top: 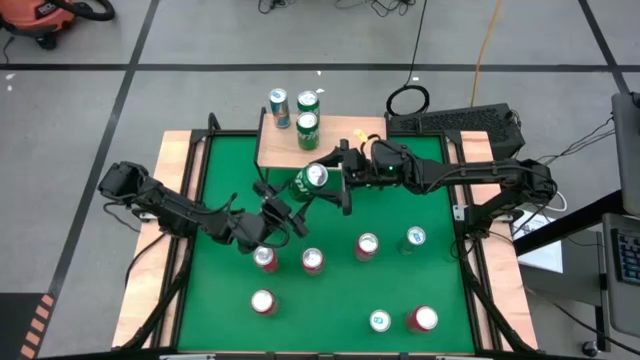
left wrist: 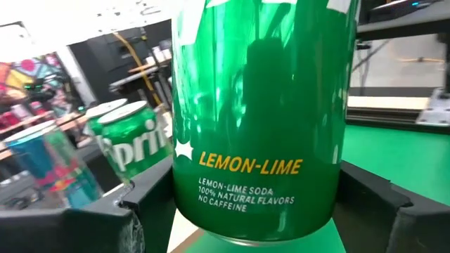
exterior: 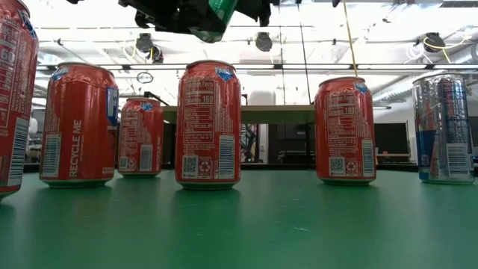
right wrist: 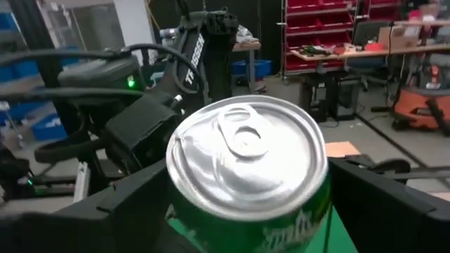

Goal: Place canned beverage on shelf
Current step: Put the green soda can on the shelf aligned with the other green soda can

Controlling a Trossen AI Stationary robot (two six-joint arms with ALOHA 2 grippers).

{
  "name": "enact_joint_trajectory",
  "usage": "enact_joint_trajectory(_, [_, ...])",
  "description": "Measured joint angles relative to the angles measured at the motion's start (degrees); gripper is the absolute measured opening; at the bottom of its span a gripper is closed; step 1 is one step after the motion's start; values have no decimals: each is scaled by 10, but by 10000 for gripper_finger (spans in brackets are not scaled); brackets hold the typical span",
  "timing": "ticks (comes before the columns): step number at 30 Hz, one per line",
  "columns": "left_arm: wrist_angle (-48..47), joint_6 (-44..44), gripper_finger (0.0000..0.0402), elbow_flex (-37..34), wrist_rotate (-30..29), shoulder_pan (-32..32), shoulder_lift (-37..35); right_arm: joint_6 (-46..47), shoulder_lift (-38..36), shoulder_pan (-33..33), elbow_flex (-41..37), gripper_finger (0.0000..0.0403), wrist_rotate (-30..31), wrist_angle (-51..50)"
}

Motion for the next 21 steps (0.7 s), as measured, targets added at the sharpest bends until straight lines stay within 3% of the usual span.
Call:
enact_joint_trajectory(7, [3, -2, 289, 0, -18, 1, 0, 25, 2, 0, 0, 353, 33, 3])
enact_joint_trajectory(21, [1, -16, 289, 0, -43, 4, 0, 23, 38, 0, 0, 347, 31, 91])
